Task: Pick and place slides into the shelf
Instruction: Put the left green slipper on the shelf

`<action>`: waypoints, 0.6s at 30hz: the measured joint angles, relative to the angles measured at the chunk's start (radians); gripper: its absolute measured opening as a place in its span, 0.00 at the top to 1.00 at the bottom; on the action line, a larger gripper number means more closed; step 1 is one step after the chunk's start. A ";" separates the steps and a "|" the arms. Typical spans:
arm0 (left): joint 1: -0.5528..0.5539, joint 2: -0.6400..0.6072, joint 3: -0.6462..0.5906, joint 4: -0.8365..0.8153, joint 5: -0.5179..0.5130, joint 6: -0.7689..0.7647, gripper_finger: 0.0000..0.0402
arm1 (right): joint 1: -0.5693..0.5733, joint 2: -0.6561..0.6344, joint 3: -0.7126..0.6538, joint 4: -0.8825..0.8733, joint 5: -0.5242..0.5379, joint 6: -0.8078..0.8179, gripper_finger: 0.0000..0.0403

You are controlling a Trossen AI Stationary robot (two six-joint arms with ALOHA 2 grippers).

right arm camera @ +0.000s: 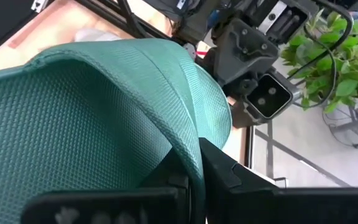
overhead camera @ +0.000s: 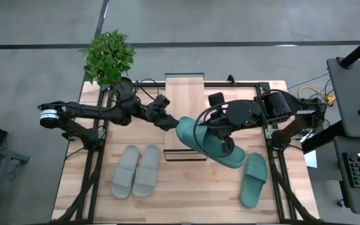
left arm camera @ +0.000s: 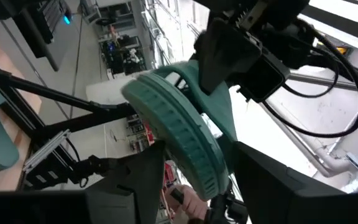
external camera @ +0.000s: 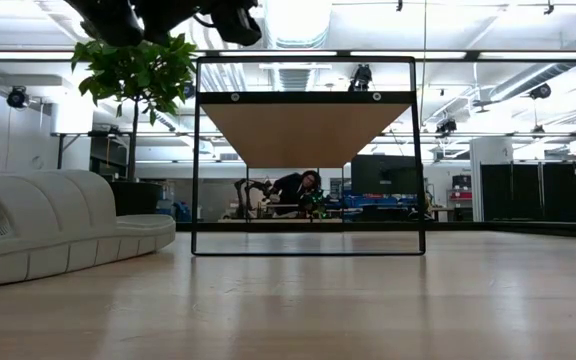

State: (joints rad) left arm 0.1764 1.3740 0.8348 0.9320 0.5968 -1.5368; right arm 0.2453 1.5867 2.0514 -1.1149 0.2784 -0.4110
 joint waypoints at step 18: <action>-0.013 0.008 0.016 0.001 0.041 -0.075 0.58 | -0.058 0.000 -0.001 -0.017 -0.057 -0.121 0.97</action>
State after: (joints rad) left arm 0.1635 1.3824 0.8505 0.9333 0.6377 -1.6115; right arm 0.1875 1.5864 2.0506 -1.1316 0.2211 -0.5322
